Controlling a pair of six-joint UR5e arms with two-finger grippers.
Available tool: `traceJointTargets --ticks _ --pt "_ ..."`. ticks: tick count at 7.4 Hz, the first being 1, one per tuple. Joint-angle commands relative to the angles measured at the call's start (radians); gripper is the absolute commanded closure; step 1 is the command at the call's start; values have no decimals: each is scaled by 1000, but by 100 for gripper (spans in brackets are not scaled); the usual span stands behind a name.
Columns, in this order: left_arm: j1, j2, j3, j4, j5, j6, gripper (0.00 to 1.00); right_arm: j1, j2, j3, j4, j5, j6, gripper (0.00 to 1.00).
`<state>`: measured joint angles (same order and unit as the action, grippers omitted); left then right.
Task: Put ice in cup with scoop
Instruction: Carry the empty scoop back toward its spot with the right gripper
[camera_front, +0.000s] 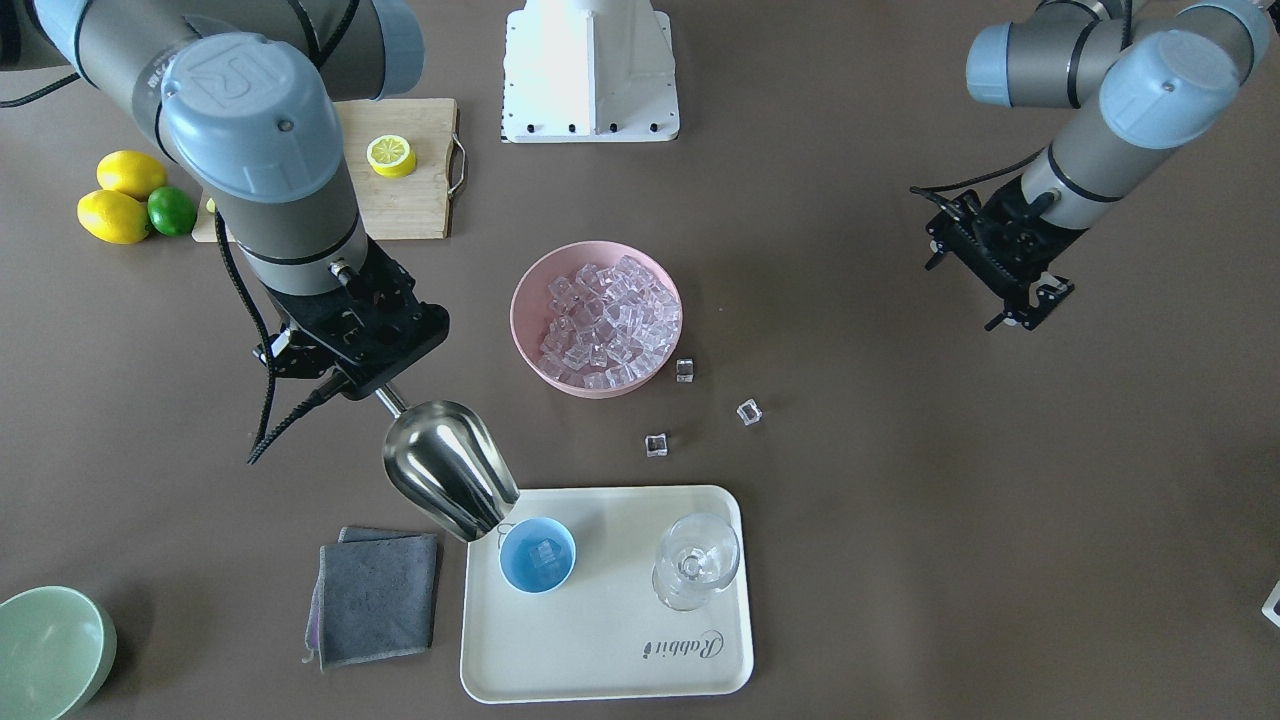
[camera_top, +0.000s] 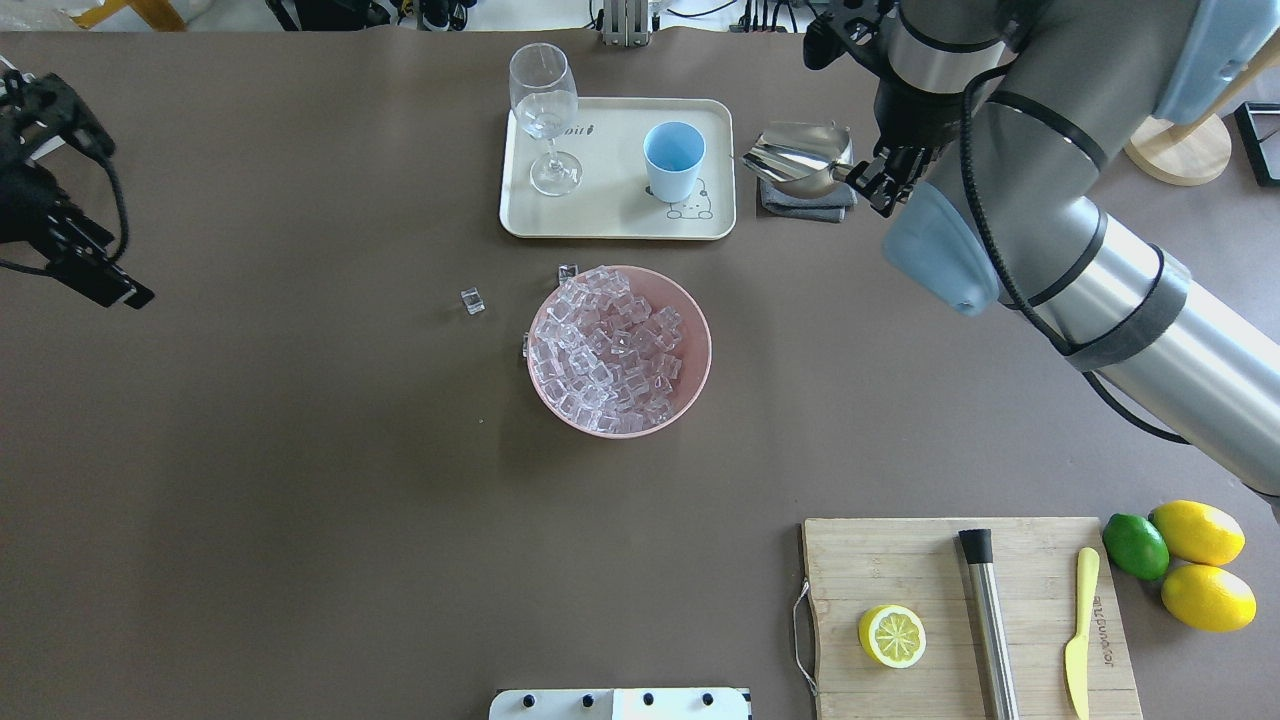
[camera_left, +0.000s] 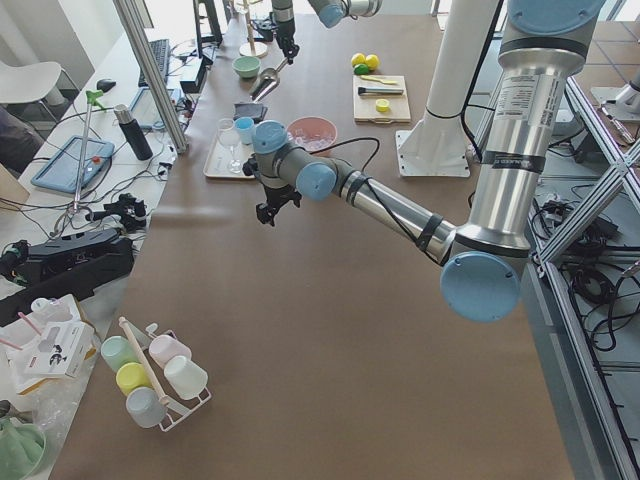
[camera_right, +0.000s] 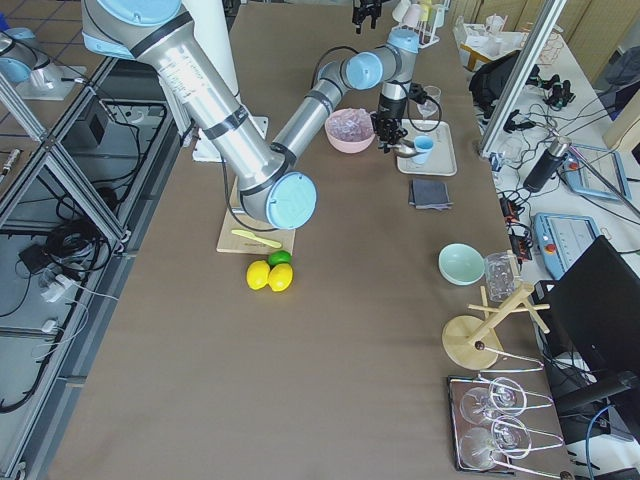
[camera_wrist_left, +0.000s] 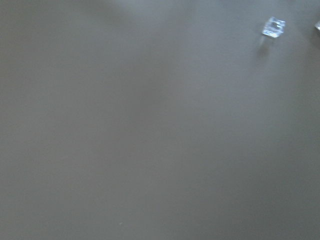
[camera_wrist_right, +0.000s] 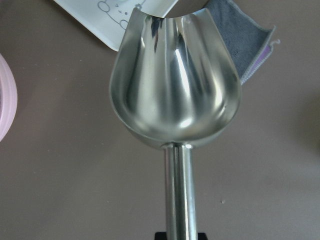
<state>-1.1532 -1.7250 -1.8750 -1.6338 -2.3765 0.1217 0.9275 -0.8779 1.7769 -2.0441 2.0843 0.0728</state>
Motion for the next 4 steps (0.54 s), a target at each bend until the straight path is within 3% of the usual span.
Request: traceJointTargets --ticks 1,2,4 --pt "-196 31 88 19 -59 1 1 56 -282 198 179 49 349 100" --pt "-320 44 118 19 -61 1 1 56 -391 216 334 43 509 100" --pt "-410 54 160 19 -58 6 1 59 -536 220 473 36 785 100"
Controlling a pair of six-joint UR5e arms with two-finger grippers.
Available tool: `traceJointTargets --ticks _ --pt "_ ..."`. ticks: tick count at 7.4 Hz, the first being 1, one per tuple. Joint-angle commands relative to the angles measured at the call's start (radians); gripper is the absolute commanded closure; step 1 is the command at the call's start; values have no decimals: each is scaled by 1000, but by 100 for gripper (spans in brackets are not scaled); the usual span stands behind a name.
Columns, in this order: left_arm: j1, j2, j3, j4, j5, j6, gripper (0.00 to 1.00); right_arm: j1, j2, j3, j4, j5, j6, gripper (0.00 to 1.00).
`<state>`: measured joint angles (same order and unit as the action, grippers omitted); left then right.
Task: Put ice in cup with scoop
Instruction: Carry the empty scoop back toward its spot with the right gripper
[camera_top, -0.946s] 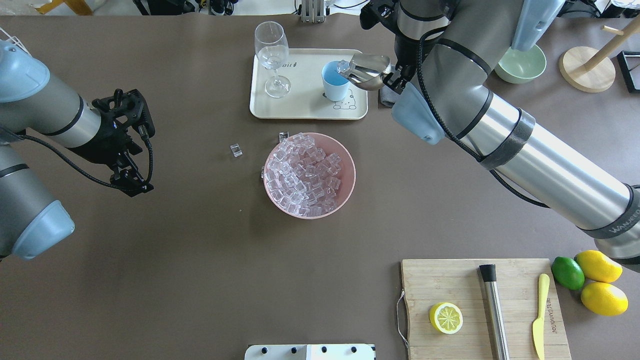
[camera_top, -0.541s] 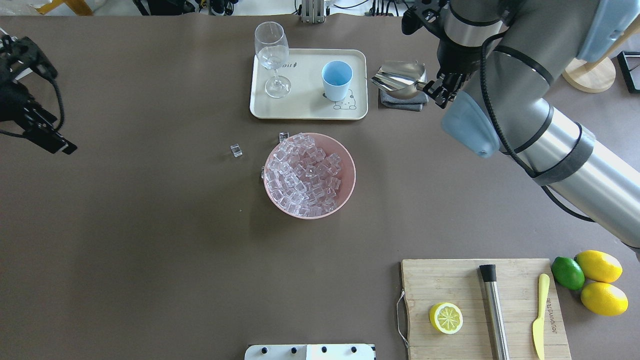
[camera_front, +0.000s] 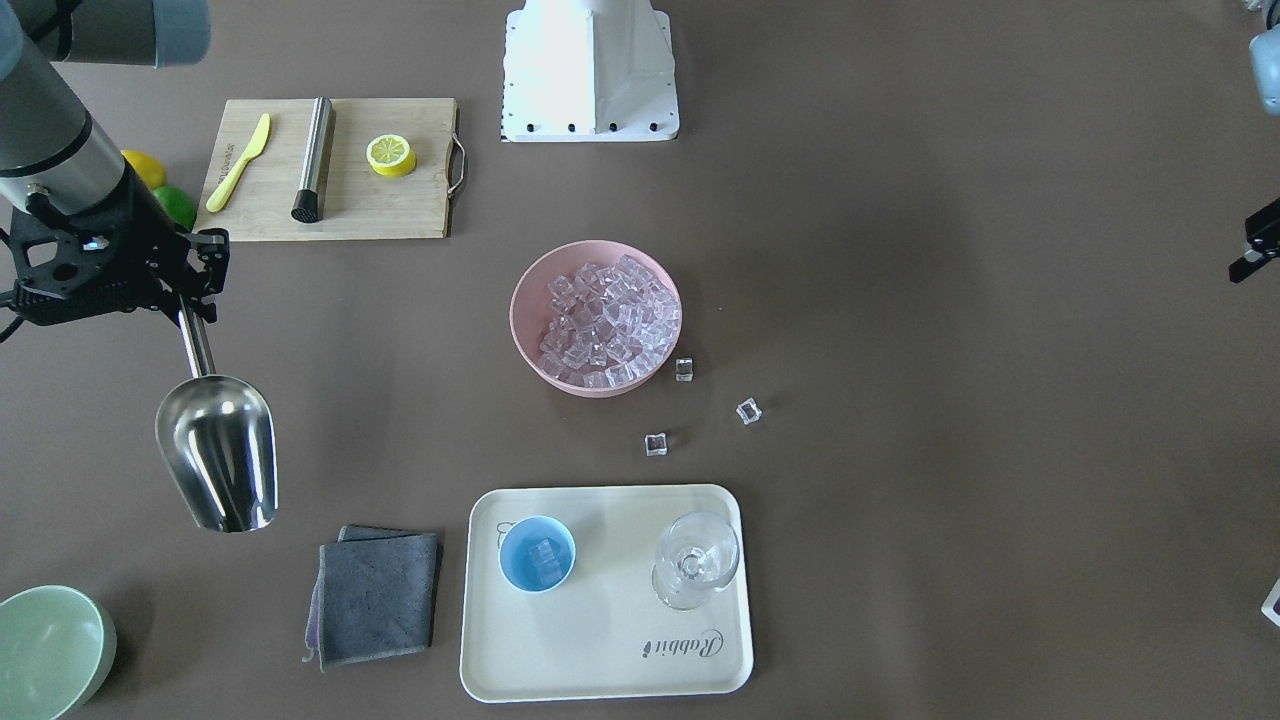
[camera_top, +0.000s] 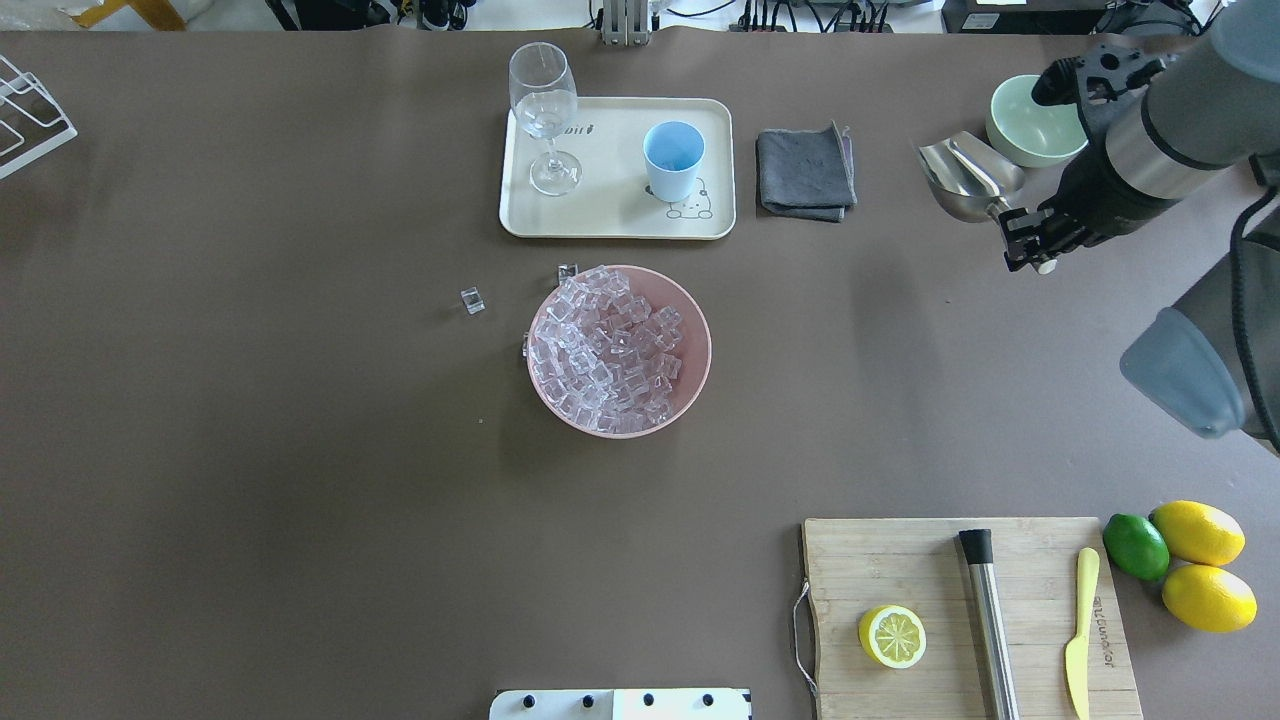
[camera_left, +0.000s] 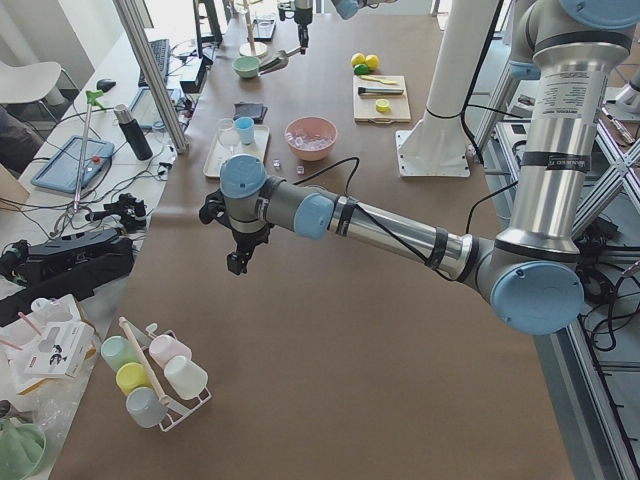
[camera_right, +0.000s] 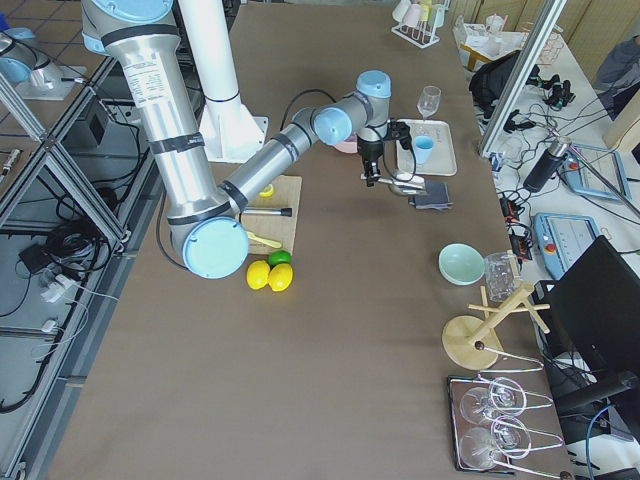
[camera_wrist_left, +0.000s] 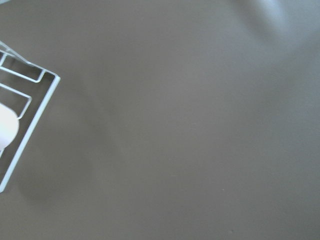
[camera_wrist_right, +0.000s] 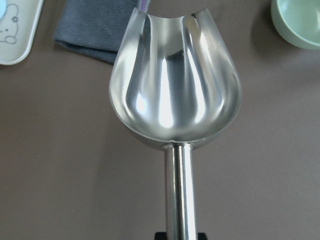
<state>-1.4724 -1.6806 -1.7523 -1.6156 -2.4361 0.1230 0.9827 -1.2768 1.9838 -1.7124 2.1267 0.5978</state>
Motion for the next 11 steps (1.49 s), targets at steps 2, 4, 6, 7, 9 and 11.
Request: traceJointTargets --ticks 2,4,6,7,9,11 --pt "-136 54 39 2 38 9 1 4 -307 18 339 -39 312 100" --pt "-161 103 38 2 35 9 1 4 -456 6 546 -56 387 100" --pt "-189 122 -2 2 25 6 1 -2 -500 -87 706 -51 375 100" --pt "-187 136 -21 0 23 7 1 -2 -513 -106 746 -47 338 100" --pt "-184 136 4 -4 25 9 1 -4 -532 -108 746 -45 332 100" --pt "-174 134 11 -1 25 7 1 -7 -544 -121 746 -44 330 100"
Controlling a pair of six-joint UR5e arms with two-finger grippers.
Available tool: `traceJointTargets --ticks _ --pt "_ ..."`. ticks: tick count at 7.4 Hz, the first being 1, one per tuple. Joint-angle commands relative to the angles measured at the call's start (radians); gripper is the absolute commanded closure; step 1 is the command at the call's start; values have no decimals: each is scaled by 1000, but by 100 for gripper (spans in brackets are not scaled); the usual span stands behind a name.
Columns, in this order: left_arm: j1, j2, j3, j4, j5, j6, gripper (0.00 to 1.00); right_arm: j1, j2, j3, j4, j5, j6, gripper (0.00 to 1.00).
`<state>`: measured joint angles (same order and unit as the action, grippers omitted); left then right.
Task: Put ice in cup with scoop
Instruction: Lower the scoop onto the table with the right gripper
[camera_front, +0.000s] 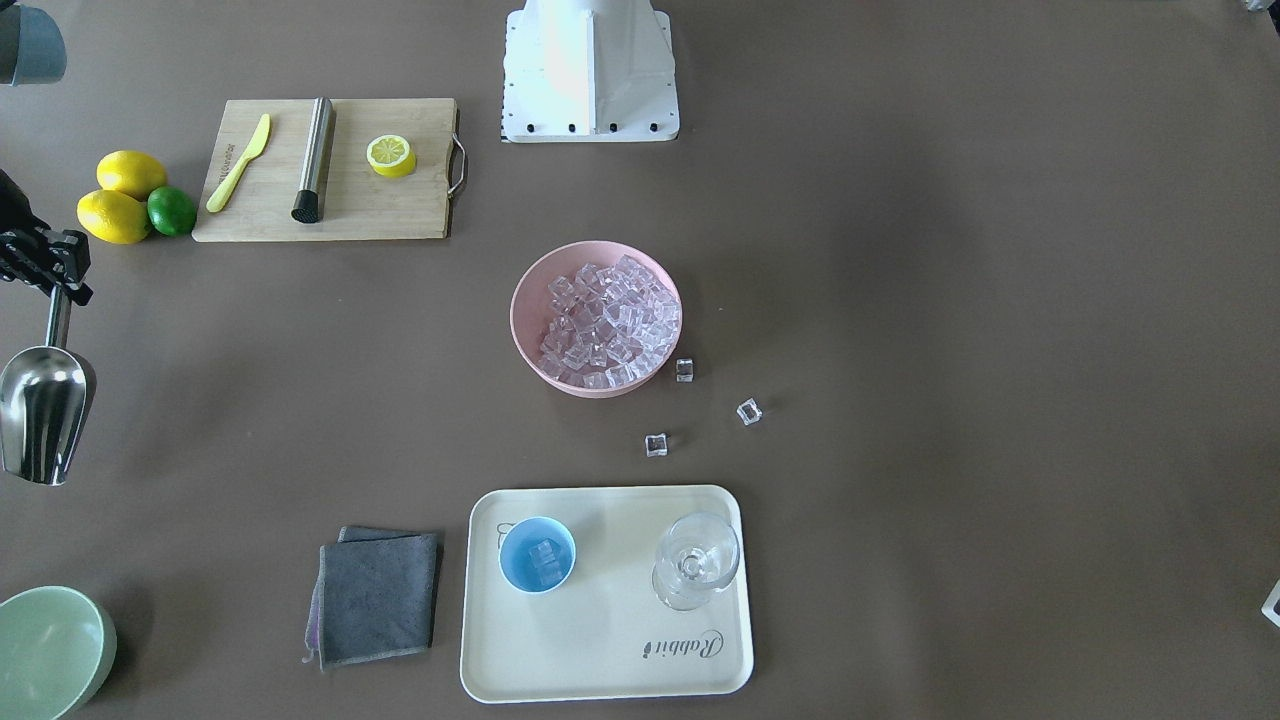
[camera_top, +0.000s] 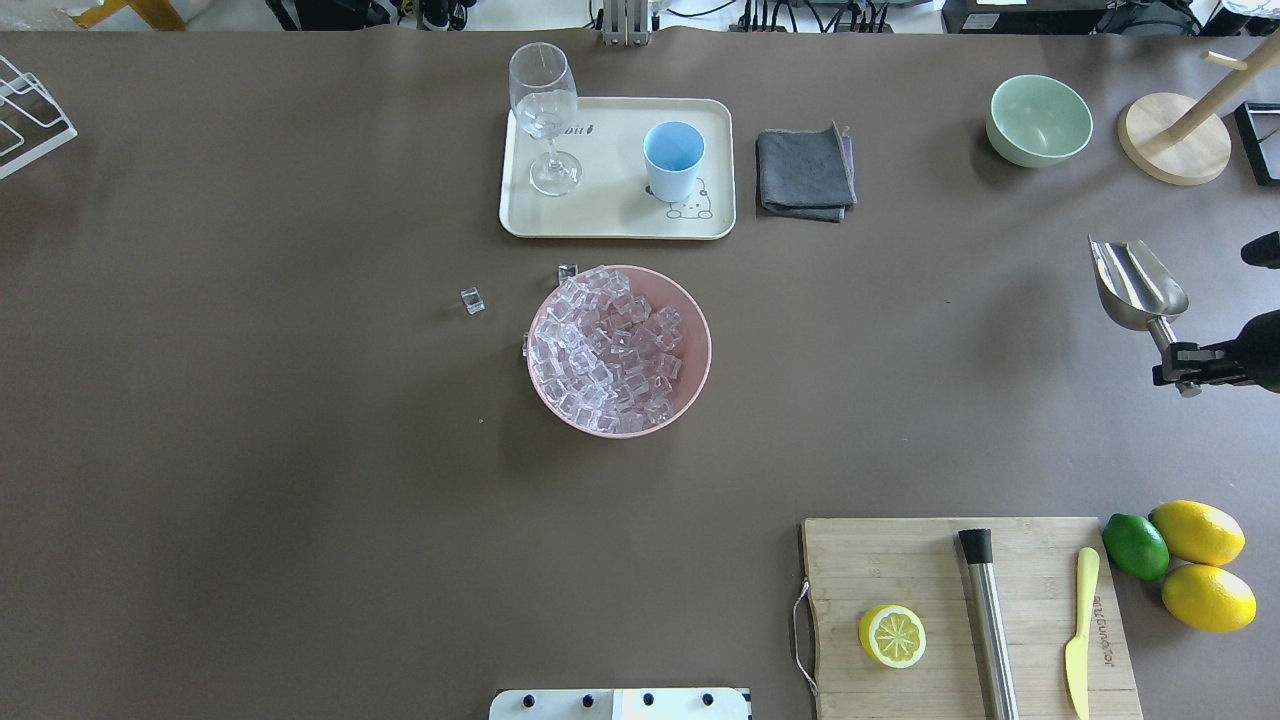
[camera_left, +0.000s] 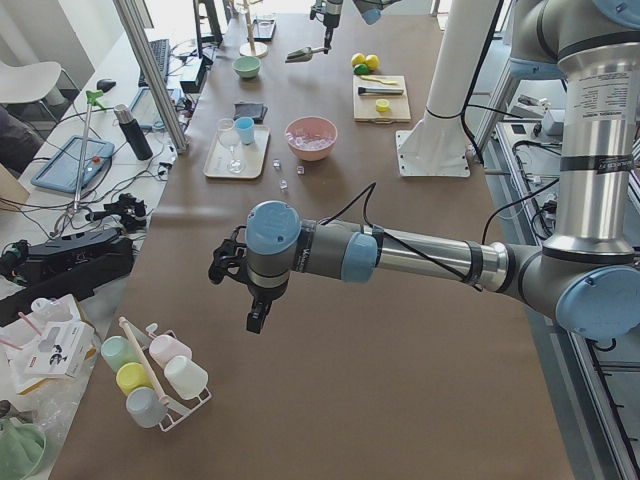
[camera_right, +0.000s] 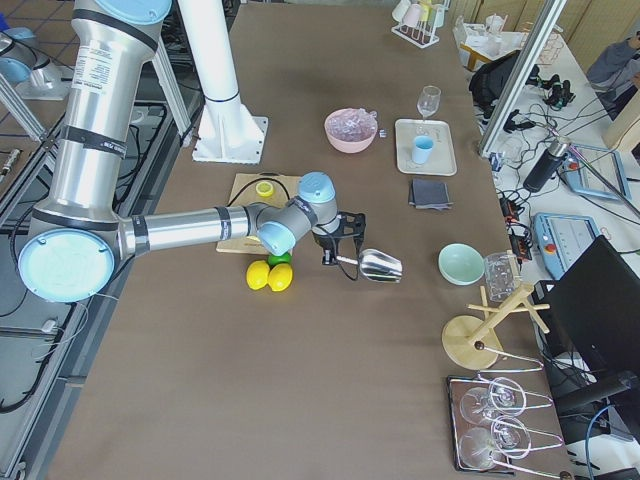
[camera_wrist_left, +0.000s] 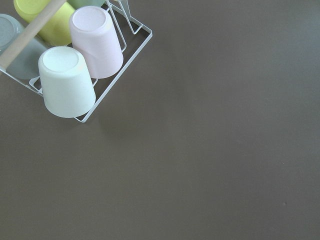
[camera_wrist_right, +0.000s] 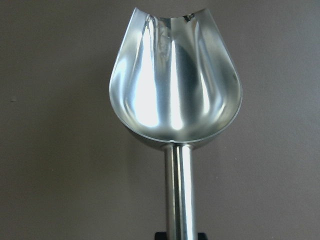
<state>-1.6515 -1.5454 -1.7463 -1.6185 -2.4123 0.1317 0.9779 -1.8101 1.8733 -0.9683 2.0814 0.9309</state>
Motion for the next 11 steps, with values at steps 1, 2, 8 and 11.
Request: traceJointTargets --ticks 1,2,8,11 --pt "7 -5 13 3 5 -3 1 -2 -12 -20 5 2 -3 100" --pt "9 2 27 3 5 0 1 -2 -12 -28 5 2 -9 100" --pt "2 5 45 3 12 0 1 -7 -6 -89 69 21 -17 59" --pt "6 5 45 3 12 -1 1 -2 -11 -66 66 29 -18 0"
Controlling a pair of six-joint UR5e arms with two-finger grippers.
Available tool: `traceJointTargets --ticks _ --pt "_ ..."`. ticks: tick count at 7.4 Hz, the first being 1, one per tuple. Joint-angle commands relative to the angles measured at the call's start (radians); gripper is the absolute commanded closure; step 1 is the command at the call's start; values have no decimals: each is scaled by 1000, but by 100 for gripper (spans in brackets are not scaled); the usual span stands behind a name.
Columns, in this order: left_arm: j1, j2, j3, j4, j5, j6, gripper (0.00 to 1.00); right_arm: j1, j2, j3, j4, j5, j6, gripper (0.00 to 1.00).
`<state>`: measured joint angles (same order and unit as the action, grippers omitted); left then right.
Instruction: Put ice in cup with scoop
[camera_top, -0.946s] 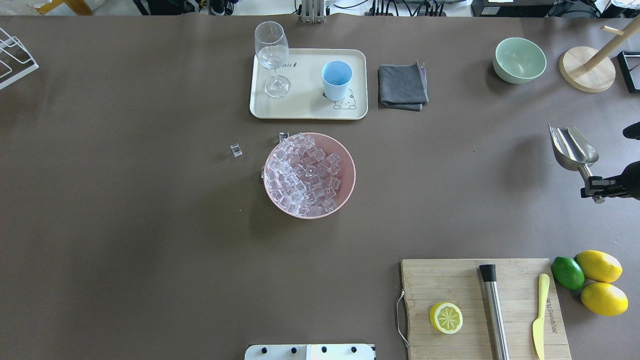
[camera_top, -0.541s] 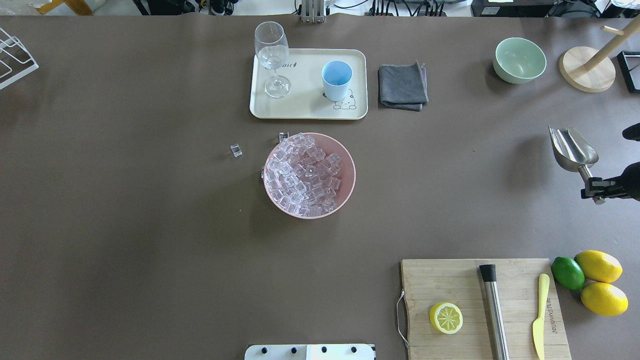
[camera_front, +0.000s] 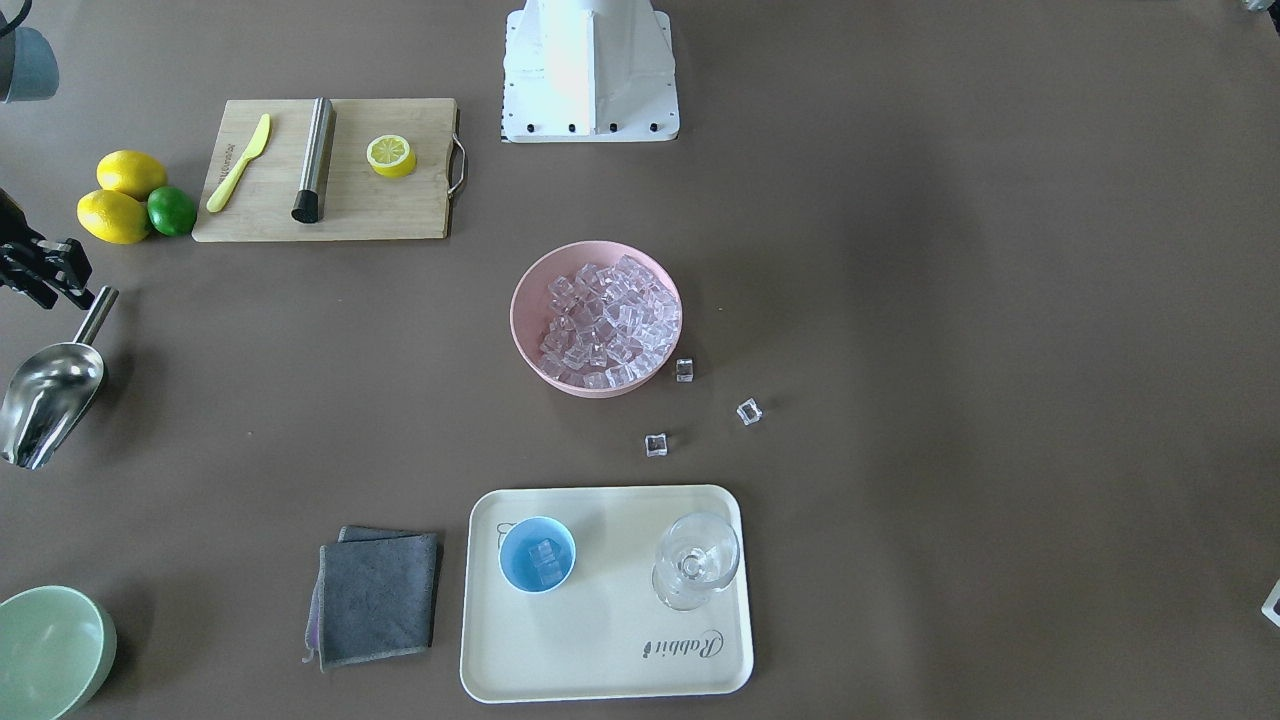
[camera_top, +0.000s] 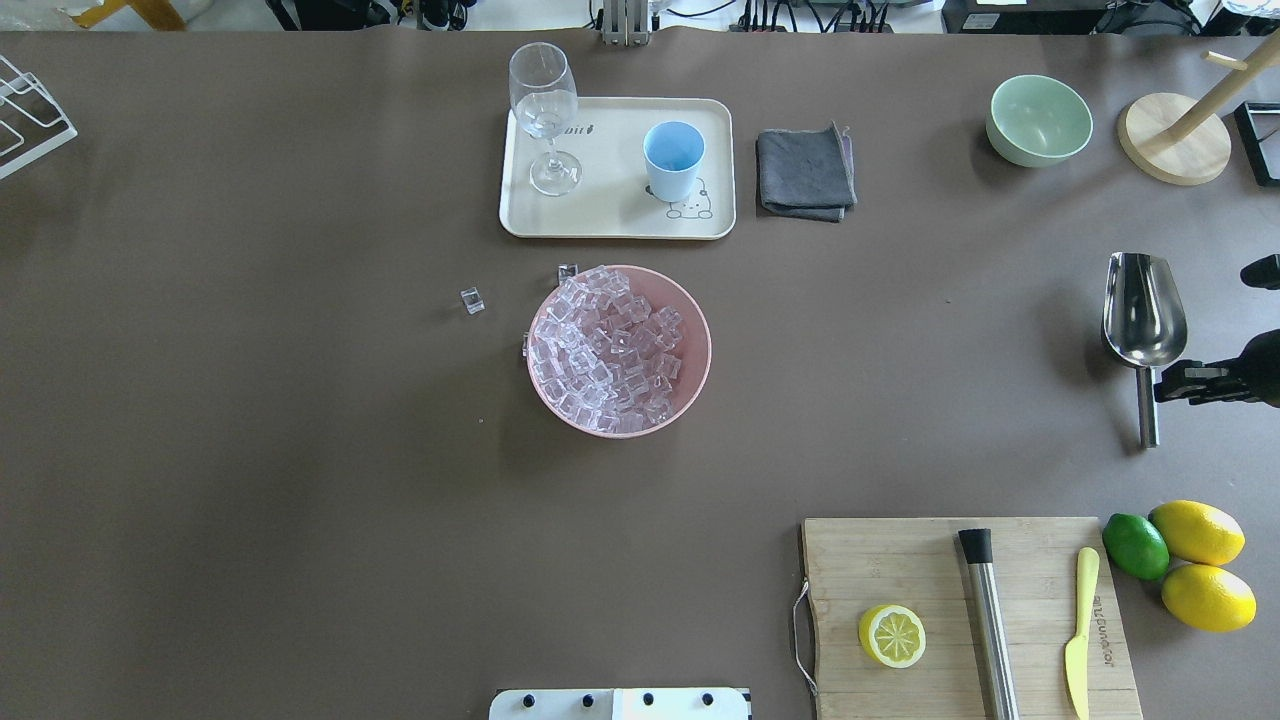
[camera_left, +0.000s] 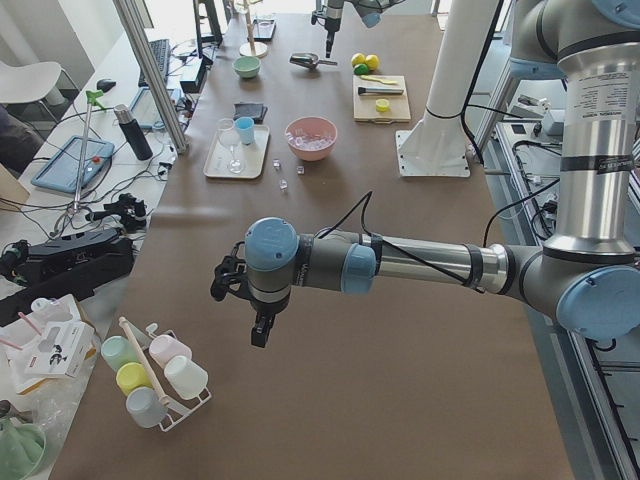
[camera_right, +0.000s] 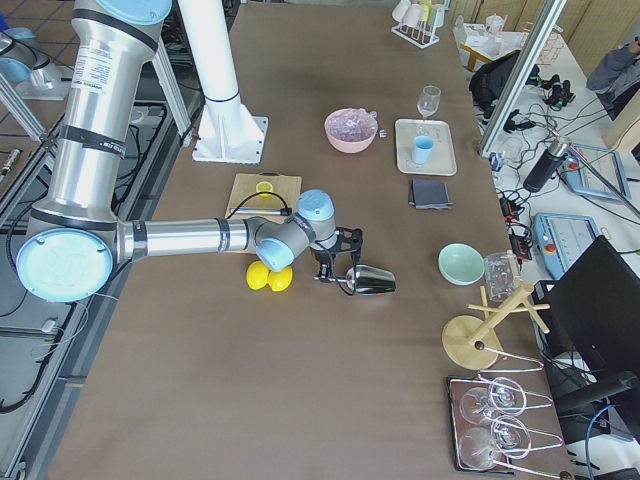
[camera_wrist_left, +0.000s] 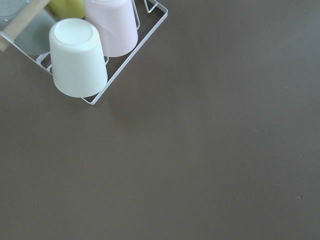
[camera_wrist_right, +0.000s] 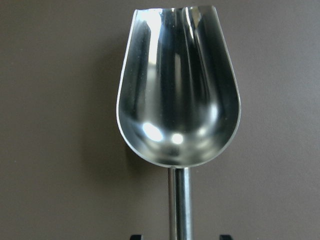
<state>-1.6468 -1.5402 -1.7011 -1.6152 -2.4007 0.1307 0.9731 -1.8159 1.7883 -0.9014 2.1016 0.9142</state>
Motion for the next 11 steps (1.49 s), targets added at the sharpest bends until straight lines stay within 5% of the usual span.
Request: traceJointTargets --ticks 1,3,6,11 --pt "1 0 0 0 0 0 1 10 -9 29 -4 68 -30 0" --pt "1 0 3 1 0 0 1 164 -10 48 -119 186 -250 0" --pt "-1 0 1 1 0 -2 1 419 12 144 -551 261 -713 0" --pt "-8 5 15 1 0 1 1 601 1 66 -622 279 -942 0"
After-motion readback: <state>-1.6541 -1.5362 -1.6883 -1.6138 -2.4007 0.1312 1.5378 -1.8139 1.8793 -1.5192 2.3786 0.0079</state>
